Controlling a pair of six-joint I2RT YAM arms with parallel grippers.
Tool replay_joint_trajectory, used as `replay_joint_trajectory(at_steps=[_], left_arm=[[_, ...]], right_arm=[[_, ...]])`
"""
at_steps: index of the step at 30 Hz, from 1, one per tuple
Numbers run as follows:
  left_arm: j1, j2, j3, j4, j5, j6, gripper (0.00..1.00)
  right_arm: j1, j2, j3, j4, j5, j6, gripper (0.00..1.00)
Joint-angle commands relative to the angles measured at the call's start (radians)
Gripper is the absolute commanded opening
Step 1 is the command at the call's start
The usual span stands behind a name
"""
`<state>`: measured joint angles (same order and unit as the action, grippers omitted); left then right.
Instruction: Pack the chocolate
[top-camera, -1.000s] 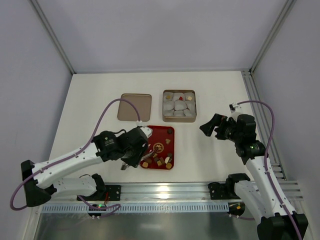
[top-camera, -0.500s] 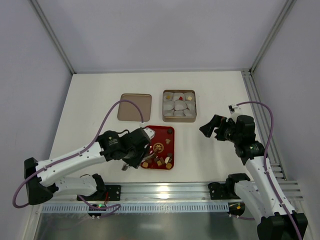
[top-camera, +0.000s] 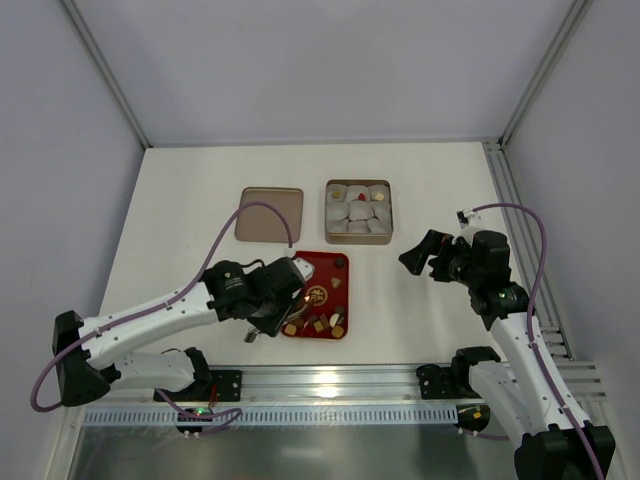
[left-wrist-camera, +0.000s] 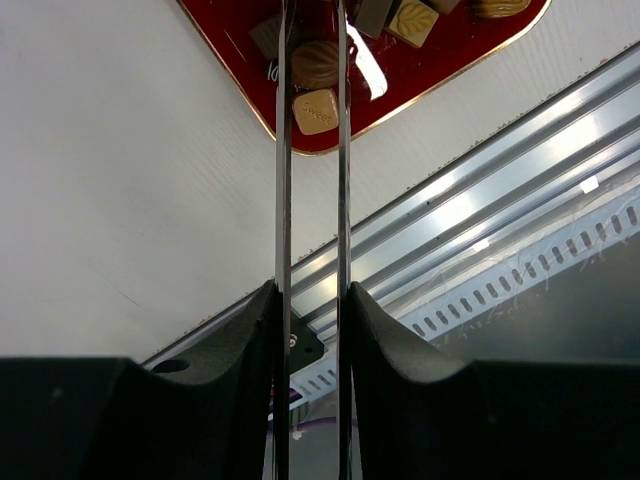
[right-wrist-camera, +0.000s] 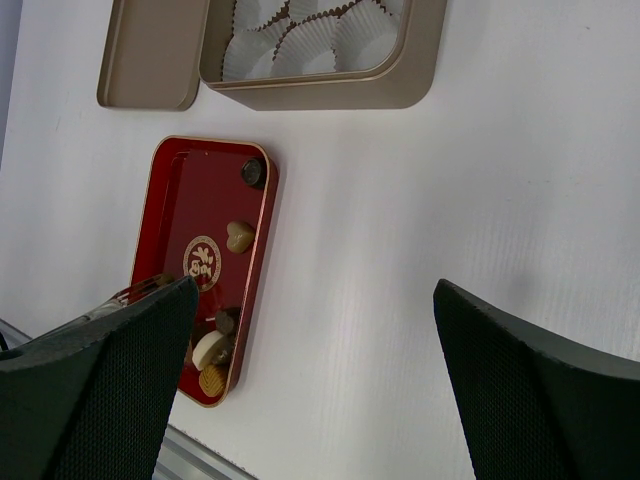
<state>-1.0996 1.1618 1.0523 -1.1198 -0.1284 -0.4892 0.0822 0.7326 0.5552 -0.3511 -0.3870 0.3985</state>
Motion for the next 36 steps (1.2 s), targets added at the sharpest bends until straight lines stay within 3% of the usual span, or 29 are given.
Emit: replay_joint_trajectory(at_steps=[1, 10, 17, 23, 36], left_arm=[[-0.005, 0.007, 0.034, 0.005, 0.012, 0.014, 0.31], [-0.005, 0.007, 0.104, -0.001, -0.077, 0.008, 0.19], [0.000, 0.044, 0.240, -0.003, -0.163, 0.017, 0.18], [0.053, 0.196, 0.392, 0.048, -0.200, 0.057, 0.18], [0.239, 0.616, 0.797, 0.124, -0.134, 0.144, 0.19]], right_arm=[[0.005, -0.013, 0.000, 0.043, 0.004, 0.000, 1.00], [0.005, -0.015, 0.005, 0.040, 0.004, -0.001, 1.00], [0.004, -0.013, 0.008, 0.043, 0.002, -0.001, 1.00], [0.005, -0.004, 0.020, 0.041, -0.004, 0.000, 1.00], [0.007, 0.002, 0.048, 0.026, -0.016, 0.000, 1.00]])
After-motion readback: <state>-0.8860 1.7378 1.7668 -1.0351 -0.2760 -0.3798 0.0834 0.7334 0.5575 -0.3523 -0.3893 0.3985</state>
